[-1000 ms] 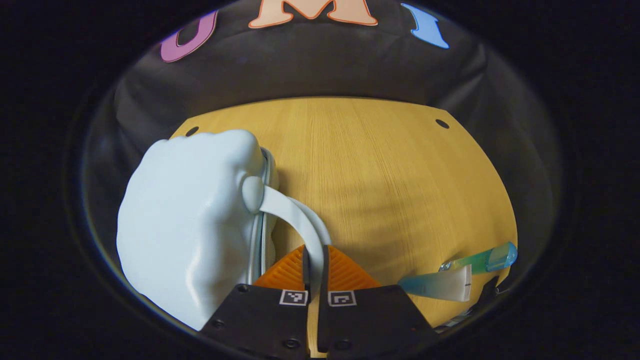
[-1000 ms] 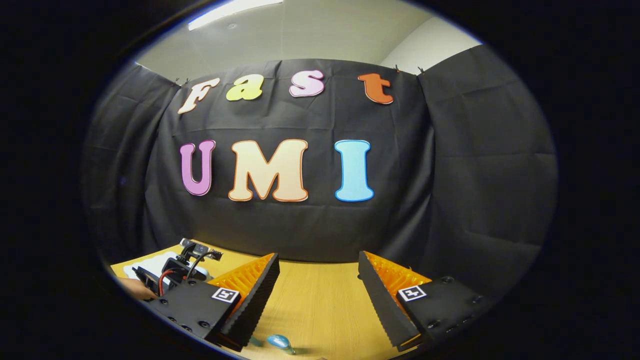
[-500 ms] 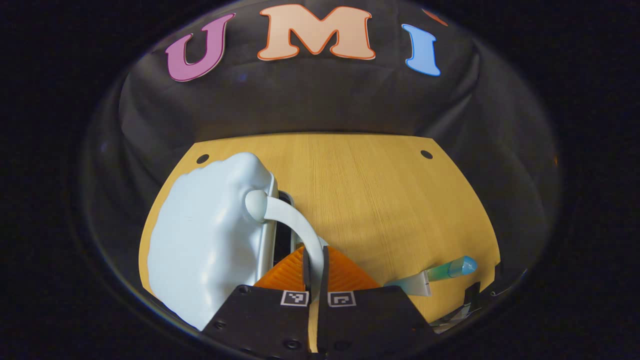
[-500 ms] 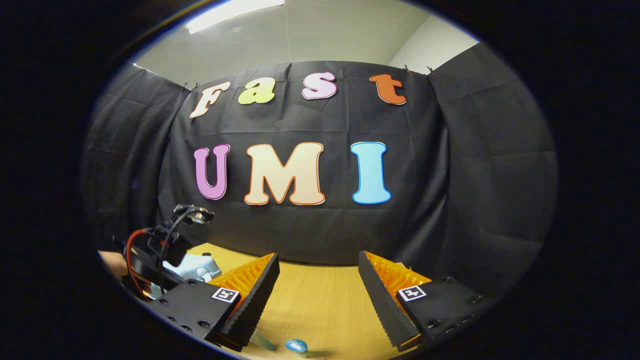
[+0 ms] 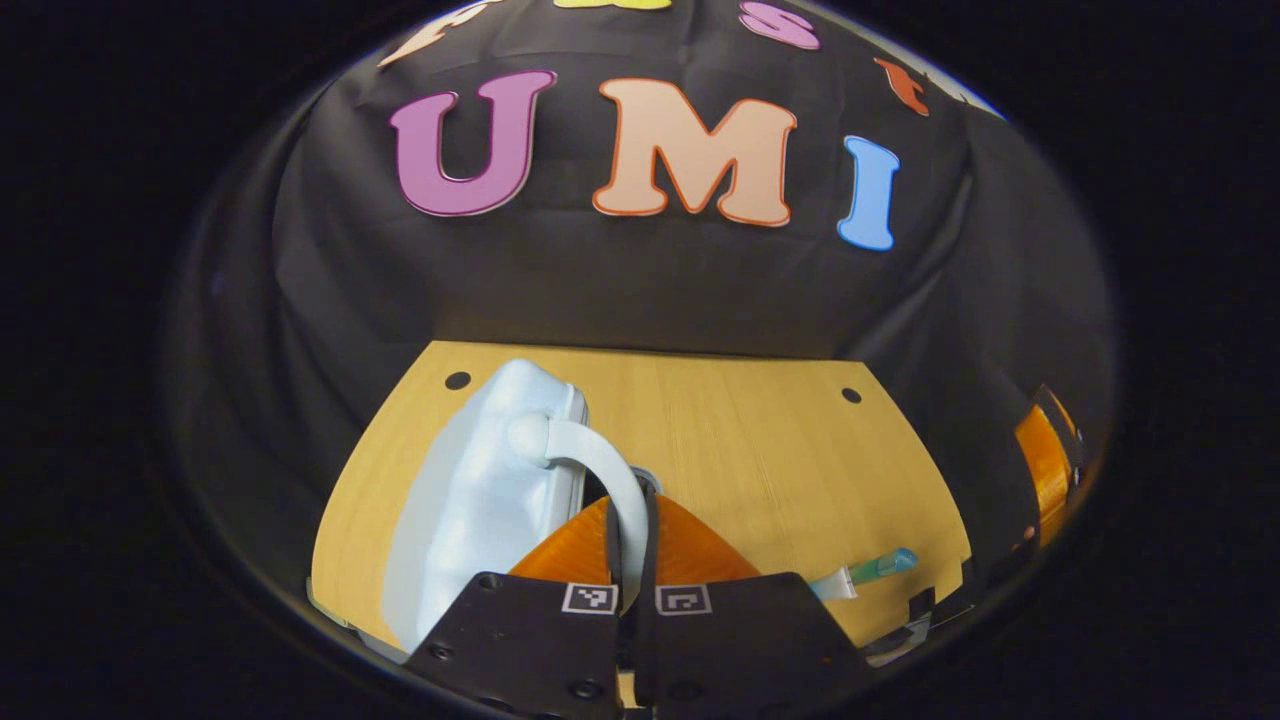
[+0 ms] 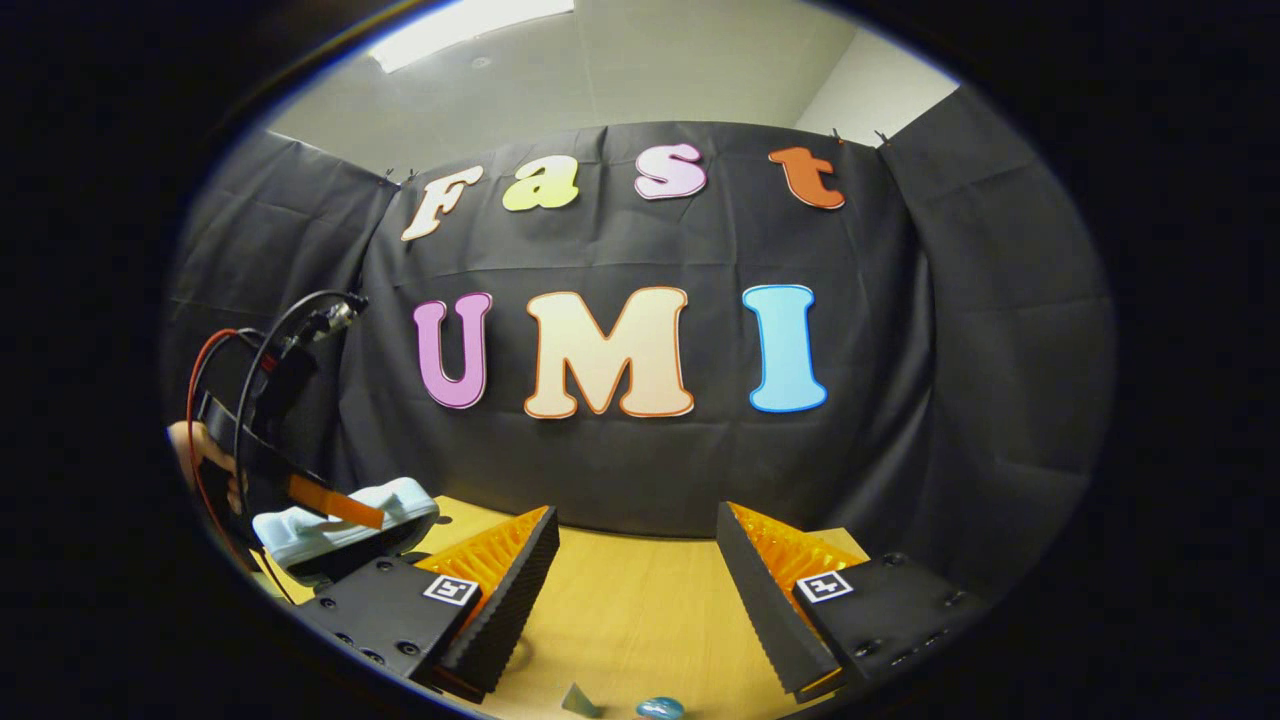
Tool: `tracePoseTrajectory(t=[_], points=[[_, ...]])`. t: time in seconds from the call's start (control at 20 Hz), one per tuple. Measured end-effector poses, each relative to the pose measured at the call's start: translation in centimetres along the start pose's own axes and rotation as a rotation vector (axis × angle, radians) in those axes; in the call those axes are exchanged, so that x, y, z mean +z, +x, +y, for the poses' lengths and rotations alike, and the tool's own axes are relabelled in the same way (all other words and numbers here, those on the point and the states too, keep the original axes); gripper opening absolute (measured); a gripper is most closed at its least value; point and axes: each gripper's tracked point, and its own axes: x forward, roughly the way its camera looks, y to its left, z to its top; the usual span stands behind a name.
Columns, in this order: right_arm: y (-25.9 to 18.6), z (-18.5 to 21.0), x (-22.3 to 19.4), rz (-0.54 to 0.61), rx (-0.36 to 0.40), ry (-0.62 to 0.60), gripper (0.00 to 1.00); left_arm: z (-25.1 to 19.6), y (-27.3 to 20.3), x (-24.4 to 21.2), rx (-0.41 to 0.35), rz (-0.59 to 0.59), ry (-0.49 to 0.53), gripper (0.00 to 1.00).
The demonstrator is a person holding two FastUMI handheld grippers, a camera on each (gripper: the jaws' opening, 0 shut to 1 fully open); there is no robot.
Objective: First open the suitcase, pack the skin care products into it, and then close the suitcase.
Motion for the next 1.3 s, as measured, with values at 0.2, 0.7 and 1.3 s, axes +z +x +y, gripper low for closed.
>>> tracePoseTrajectory(t=[0.2,0.7,1.3], points=[[1.1,3.1,0.2,-0.011,0.004,0.001,0.99,4.1,-1.1,2.5,-0.001,-0.043,-0.026,0.0],[3.4,10.7,-0.3,-0.007,0.001,-0.005,0.99,16.2,-2.0,4.7,0.085,-0.072,0.017,0.0],[5.1,14.8,0.2,0.006,0.014,-0.008,1.0,30.2,-1.1,3.4,0.29,-0.048,-0.01,0.0]])
